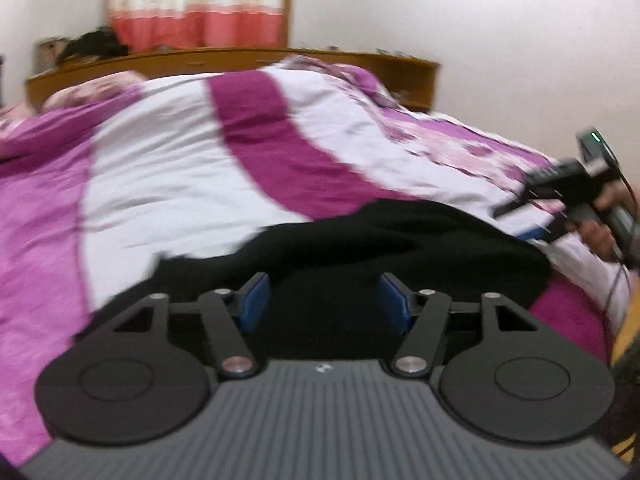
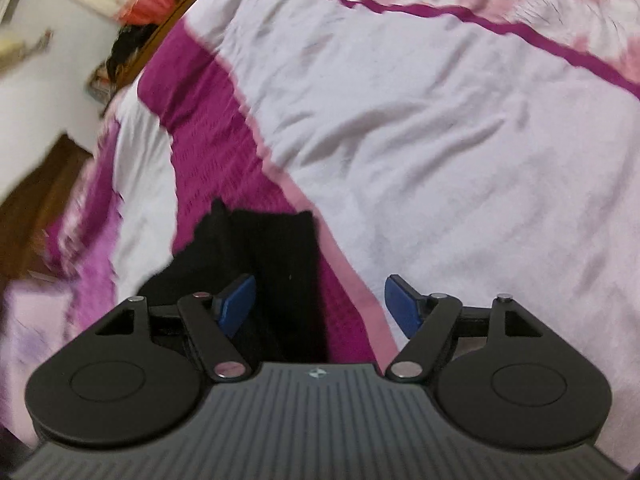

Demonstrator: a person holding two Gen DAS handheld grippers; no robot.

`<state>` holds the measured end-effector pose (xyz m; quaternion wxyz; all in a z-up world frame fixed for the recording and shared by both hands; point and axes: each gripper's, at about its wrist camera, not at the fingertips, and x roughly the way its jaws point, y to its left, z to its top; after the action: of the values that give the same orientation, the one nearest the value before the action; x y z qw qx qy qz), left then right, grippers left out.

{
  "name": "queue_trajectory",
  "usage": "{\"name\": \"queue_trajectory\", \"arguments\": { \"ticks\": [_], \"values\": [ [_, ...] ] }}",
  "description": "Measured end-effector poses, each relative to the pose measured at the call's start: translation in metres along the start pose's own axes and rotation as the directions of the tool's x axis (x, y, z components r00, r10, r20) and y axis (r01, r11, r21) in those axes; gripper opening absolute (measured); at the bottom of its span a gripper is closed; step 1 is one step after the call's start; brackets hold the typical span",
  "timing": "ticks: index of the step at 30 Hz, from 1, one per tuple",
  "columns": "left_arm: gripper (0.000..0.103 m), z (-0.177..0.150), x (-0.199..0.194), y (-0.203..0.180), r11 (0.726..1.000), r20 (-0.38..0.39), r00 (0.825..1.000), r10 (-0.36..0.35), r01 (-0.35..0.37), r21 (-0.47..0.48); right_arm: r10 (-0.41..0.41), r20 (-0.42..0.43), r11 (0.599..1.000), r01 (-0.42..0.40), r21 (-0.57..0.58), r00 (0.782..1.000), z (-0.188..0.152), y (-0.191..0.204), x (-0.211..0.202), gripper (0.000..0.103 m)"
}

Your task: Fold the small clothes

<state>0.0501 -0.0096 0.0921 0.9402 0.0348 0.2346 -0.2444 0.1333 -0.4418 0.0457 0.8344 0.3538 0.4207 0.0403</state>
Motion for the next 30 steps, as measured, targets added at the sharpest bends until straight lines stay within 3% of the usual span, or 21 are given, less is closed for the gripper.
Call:
{"name": "queue_trajectory", "arguments": {
  "ticks": [2,7,11,13,16,19,21,22,24,26,30],
  "values": [
    [0.062,0.005,0.016,-0.031,0.999,-0.038,0.999,-0.019,0.020,0.046,0.011,-0.013,1.000,-0.011,-0.002,1.000,0.005,-0.002,-0.004,0.078],
    [0.064,0.006,0.051,-0.094,0.991,-0.161,0.986,-0.049,0.068,0.111,0.124,-0.124,0.991,-0.130,-0.037,0.984,0.009,-0.008,-0.015,0.079],
    [0.080,0.003,0.072,-0.154,0.967,-0.170,0.980,-0.106,0.141,0.212,0.095,-0.131,0.988,-0.110,-0.107,0.987,0.006,-0.011,-0.033,0.083],
    [0.080,-0.002,0.088,-0.180,0.940,-0.219,0.968,-0.123,0.185,0.287,0.068,-0.118,0.990,-0.082,-0.117,0.991,0.006,-0.015,-0.041,0.084],
    [0.080,-0.012,0.113,-0.216,0.902,-0.264,0.963,-0.051,0.158,0.401,0.053,-0.084,0.993,-0.062,-0.104,0.995,0.009,-0.028,-0.050,0.085],
    [0.089,-0.020,0.132,-0.238,0.849,-0.204,0.975,0.088,0.033,0.527,0.079,-0.092,0.996,-0.082,-0.030,0.993,0.013,-0.045,-0.052,0.085],
    [0.088,-0.017,0.140,-0.242,0.860,-0.194,0.974,0.118,-0.003,0.510,0.074,-0.083,0.997,-0.076,-0.015,0.994,0.015,-0.050,-0.054,0.085],
    [0.084,-0.014,0.144,-0.241,0.875,-0.191,0.974,0.123,-0.015,0.484,0.071,-0.080,0.997,-0.072,-0.010,0.994,0.015,-0.052,-0.054,0.085],
    [0.028,-0.010,0.150,-0.236,0.900,-0.181,0.974,0.138,-0.047,0.434,0.074,-0.077,0.997,-0.074,0.004,0.994,0.016,-0.053,-0.054,0.085],
    [0.019,-0.006,0.150,-0.230,0.911,-0.158,0.978,0.136,-0.060,0.409,0.089,-0.081,0.996,-0.089,0.010,0.993,0.017,-0.051,-0.052,0.085],
    [0.016,-0.001,0.146,-0.215,0.950,-0.154,0.985,0.071,-0.020,0.310,0.107,-0.105,0.994,-0.109,-0.019,0.989,0.016,-0.044,-0.046,0.085]
  ]
}}
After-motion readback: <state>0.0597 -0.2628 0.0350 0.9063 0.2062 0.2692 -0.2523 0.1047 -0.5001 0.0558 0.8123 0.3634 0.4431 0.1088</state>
